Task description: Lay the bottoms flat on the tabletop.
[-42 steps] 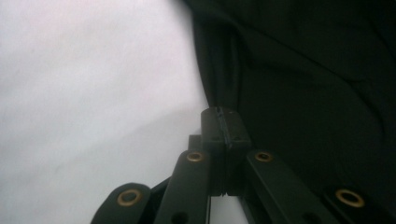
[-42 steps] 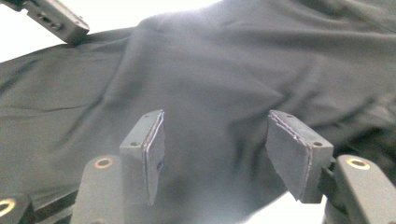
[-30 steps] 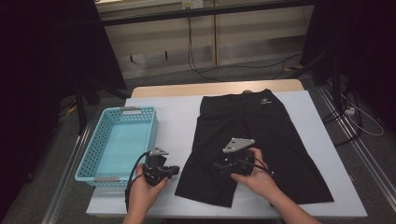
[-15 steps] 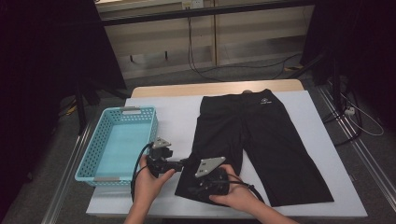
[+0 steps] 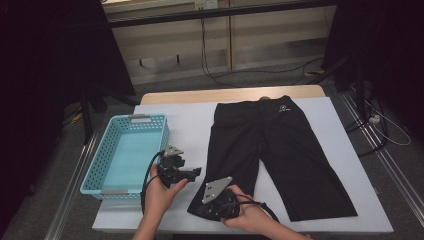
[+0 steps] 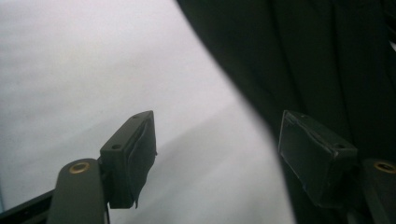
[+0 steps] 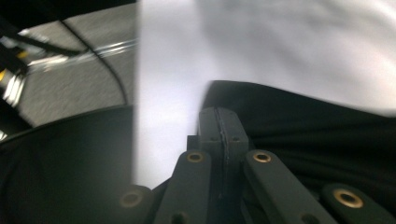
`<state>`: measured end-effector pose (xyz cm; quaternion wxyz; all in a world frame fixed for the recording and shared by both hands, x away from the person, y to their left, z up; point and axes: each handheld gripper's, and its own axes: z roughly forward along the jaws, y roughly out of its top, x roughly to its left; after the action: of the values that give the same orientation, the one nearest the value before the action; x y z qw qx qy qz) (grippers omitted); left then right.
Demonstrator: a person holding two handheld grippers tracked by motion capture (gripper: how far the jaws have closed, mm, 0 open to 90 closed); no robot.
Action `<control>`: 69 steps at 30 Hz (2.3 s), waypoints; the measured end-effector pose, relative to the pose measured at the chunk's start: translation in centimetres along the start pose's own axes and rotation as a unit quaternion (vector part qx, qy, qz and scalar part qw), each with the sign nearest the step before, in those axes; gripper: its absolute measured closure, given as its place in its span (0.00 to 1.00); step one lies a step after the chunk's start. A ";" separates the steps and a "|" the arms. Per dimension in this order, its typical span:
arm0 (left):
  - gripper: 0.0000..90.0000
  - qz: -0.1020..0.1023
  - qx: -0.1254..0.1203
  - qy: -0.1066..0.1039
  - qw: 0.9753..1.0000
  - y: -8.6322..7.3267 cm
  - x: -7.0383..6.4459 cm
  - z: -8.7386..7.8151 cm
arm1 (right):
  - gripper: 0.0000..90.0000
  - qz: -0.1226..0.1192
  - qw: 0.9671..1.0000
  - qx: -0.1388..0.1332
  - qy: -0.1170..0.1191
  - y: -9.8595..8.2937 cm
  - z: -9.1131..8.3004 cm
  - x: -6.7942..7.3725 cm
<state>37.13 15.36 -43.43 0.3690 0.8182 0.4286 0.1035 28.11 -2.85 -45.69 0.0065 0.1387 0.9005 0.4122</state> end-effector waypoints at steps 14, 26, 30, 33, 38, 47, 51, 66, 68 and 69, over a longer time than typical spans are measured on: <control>0.37 -0.007 0.014 -0.055 0.998 -0.7 -0.9 0.2 | 0.60 0.042 0.995 -0.026 -0.087 -0.7 -3.5 -2.0; 0.69 0.021 0.035 -0.069 0.997 -0.5 -2.8 2.2 | 0.53 0.105 0.978 -0.015 -0.179 -3.0 -6.4 -5.8; 0.94 0.014 0.036 -0.070 0.997 -0.2 -2.5 2.4 | 0.53 0.107 0.977 -0.008 -0.183 -3.3 -6.6 -5.9; 1.00 0.008 0.024 -0.070 0.997 0.3 -2.2 1.9 | 0.53 0.107 0.977 0.000 -0.184 -3.5 -6.6 -6.0; 1.00 -0.012 -0.006 -0.065 0.998 1.1 -0.8 0.7 | 0.52 0.112 0.975 -0.005 -0.190 -3.7 -7.1 -6.1; 0.61 0.020 0.017 -0.063 0.998 0.4 -2.6 2.9 | 0.51 0.117 0.973 -0.001 -0.198 -4.1 -7.5 -6.2; 0.87 0.027 0.027 -0.053 0.998 0.4 -2.8 3.3 | 0.50 0.118 0.972 0.000 -0.202 -4.2 -7.7 -6.2; 1.00 -0.002 -0.041 -0.057 0.998 2.5 -0.7 1.3 | 0.50 0.135 0.964 0.002 -0.227 -5.2 -9.4 -6.6; 1.00 -0.006 -0.045 -0.049 0.998 2.5 -0.4 1.4 | 0.52 0.140 0.963 0.004 -0.231 -5.4 -9.5 -6.6; 1.00 -0.009 -0.050 -0.047 0.998 2.5 -0.2 1.5 | 0.53 0.144 0.962 0.008 -0.232 -5.5 -9.6 -6.6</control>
<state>39.26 13.53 -42.70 0.4305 0.7986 0.4124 0.0830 31.93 -15.01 -44.12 0.1547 0.3583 0.8482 0.3580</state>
